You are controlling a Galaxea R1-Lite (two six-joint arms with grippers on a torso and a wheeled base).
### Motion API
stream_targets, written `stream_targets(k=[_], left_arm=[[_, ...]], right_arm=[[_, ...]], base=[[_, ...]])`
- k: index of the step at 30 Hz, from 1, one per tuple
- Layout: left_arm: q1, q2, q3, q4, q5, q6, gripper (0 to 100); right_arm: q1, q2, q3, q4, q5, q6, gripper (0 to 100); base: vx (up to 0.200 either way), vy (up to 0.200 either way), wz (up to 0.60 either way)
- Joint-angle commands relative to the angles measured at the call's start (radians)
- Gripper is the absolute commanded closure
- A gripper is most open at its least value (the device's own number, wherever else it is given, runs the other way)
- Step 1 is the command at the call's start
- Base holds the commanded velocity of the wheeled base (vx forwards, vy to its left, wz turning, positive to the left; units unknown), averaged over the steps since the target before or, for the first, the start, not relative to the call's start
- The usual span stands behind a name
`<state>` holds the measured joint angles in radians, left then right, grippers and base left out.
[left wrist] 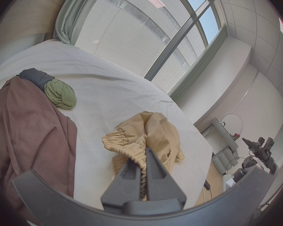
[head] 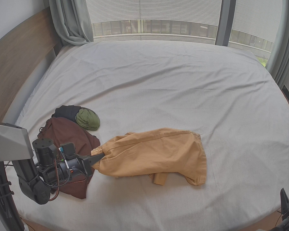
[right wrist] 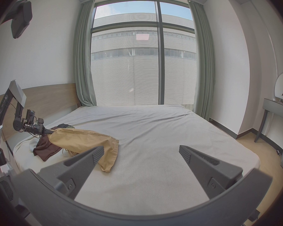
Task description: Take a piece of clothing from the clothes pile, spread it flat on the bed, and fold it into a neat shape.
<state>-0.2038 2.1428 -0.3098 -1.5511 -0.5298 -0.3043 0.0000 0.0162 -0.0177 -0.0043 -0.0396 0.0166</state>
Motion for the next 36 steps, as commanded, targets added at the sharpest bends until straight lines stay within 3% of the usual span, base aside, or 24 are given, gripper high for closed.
stream_targets(k=[1,5,9,13,17,20,28,34,36], left_arm=[[-0.003,0.0,0.0,-0.001,-0.001,0.001,100],[-0.003,-0.017,0.001,0.0,-0.001,-0.001,100],[-0.003,-0.02,-0.005,0.0,-0.001,-0.001,100],[-0.003,-0.03,-0.008,0.0,-0.001,-0.001,100],[0.003,-0.038,-0.017,0.0,-0.004,0.001,100],[0.004,-0.046,-0.018,0.0,-0.012,-0.003,100],[0.006,-0.035,-0.046,0.0,-0.01,-0.001,100],[0.007,-0.034,-0.074,0.0,-0.001,-0.007,100],[0.014,-0.035,-0.084,0.0,-0.001,-0.012,100]], right_arm=[[0.0,-0.012,0.018,0.0,-0.003,0.005,0],[0.0,-0.007,-0.07,-0.145,-0.04,0.02,0],[0.026,0.12,-0.249,-0.089,-0.019,0.026,0],[0.094,0.248,-0.315,-0.054,0.029,0.032,0],[0.222,0.473,-0.397,-0.111,0.037,0.071,0],[0.233,0.611,-0.496,-0.175,0.035,0.109,0],[0.233,0.881,-0.676,-0.27,0.037,0.114,0],[0.236,1.021,-0.66,-0.404,0.049,0.144,0],[0.233,1.081,-0.643,-0.45,0.078,0.212,0]], base=[[0.0,0.0,0.0],[0.0,0.0,0.0],[0.0,0.0,0.0],[0.0,0.0,0.0],[0.0,0.0,0.0],[0.0,0.0,0.0],[0.0,0.0,0.0],[0.0,0.0,0.0],[0.0,0.0,0.0]])
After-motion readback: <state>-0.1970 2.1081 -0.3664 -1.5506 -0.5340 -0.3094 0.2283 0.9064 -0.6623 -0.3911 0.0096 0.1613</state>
